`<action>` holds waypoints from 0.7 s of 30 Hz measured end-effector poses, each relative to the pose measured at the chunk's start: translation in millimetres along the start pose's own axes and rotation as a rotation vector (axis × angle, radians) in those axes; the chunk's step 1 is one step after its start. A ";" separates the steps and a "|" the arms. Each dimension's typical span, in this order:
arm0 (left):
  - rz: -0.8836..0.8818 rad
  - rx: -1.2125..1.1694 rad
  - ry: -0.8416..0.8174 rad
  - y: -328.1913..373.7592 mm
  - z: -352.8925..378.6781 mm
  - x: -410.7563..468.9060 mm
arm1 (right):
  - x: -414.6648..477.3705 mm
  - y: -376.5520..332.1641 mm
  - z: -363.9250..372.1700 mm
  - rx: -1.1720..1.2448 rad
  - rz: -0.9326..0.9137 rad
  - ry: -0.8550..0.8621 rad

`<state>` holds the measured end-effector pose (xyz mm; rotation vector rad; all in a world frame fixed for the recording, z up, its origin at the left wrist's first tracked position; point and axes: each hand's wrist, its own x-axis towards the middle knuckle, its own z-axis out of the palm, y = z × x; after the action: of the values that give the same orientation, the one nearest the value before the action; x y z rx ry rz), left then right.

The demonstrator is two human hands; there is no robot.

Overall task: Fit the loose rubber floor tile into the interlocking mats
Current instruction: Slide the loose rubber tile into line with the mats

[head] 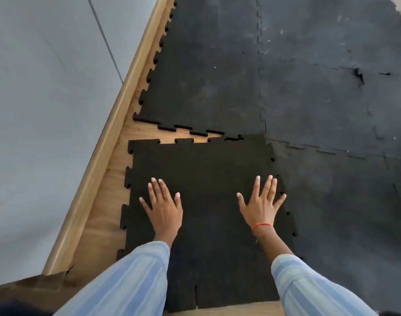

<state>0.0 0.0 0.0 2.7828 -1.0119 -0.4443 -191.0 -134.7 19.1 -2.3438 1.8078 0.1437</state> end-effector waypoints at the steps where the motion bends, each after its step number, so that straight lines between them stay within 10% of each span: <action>1: -0.077 0.011 -0.010 -7.3 3.0 -0.9 | 0.4 6.1 5.0 -0.007 0.095 -0.044; 21: -0.608 -0.236 -0.034 -15.5 -42.0 51.8 | 47.5 12.9 -15.9 0.457 0.644 -0.069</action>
<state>60.7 -20.1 24.4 2.8148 -0.0775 -0.6307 -191.8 -186.1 24.9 -1.3916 2.2052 -0.0981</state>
